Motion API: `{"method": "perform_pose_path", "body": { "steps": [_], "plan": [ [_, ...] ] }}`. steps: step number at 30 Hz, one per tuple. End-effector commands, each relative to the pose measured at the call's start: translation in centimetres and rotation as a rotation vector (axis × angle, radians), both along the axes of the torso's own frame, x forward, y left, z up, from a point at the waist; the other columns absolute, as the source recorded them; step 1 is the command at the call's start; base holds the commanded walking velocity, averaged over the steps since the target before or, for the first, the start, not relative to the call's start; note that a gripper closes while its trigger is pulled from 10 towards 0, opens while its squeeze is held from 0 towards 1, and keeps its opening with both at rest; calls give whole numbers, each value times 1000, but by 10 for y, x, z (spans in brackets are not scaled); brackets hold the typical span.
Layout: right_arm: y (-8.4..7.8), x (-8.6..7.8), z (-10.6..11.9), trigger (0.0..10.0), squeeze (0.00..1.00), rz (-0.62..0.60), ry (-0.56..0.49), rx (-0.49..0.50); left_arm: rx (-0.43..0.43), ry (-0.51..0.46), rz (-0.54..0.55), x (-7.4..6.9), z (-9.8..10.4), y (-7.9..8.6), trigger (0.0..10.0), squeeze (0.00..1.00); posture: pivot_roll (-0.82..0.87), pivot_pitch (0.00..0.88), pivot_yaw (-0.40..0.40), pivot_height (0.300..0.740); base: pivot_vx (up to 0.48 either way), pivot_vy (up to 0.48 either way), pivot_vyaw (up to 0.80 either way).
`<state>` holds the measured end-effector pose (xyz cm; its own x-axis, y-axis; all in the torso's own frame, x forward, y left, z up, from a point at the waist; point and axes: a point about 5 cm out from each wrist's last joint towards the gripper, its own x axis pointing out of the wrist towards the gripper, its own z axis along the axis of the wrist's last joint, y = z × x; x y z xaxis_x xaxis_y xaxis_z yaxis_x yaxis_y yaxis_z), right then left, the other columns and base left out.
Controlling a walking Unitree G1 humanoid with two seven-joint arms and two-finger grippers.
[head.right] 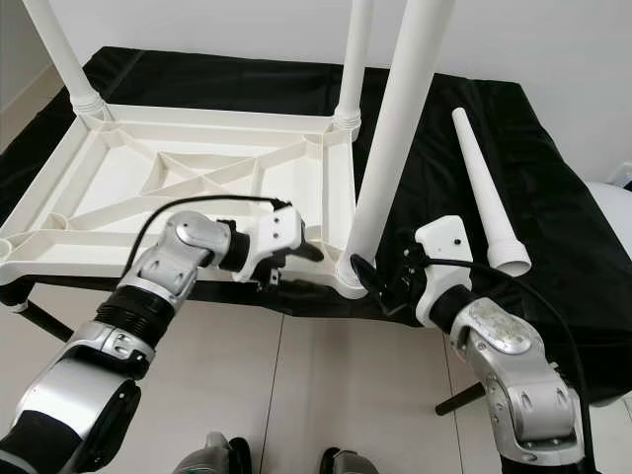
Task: Building children table
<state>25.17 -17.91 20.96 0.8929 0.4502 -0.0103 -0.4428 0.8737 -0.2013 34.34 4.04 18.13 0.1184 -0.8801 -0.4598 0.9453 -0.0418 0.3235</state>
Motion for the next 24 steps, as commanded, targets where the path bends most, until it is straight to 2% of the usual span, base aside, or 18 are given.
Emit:
{"method": "perform_pose_path", "body": {
  "steps": [1,4,6,7,9,10,19,24],
  "plan": [
    [2,1,2,10000,0,15,-10,22,-125,-244,442,25,6,2,10000,0,-65,120,7,740,0,0,0],
    [4,0,3,10000,0,44,-9,26,-100,-241,484,28,0,3,10000,0,-64,118,5,740,0,0,0],
    [4,-1,3,10000,0,59,-5,30,-96,-236,517,30,-2,3,9608,0,-65,115,3,740,0,0,0],
    [5,-1,3,10000,0,63,-3,31,-94,-234,514,30,-3,4,4078,0,-66,114,3,740,0,0,0],
    [5,-2,3,10000,0,65,-3,32,-92,-232,510,30,-3,4,4078,0,-67,113,3,740,0,0,0],
    [5,-2,3,10000,0,66,-2,33,-90,-230,503,30,-4,4,0,0,-67,113,3,740,0,0,0],
    [7,-3,1,10000,0,80,7,38,-82,-231,447,26,-9,2,0,0,-66,117,3,740,0,0,0],
    [7,-3,0,10000,0,86,12,35,-54,-274,327,19,-14,4,0,0,-67,119,3,740,0,0,0]
  ]
}}
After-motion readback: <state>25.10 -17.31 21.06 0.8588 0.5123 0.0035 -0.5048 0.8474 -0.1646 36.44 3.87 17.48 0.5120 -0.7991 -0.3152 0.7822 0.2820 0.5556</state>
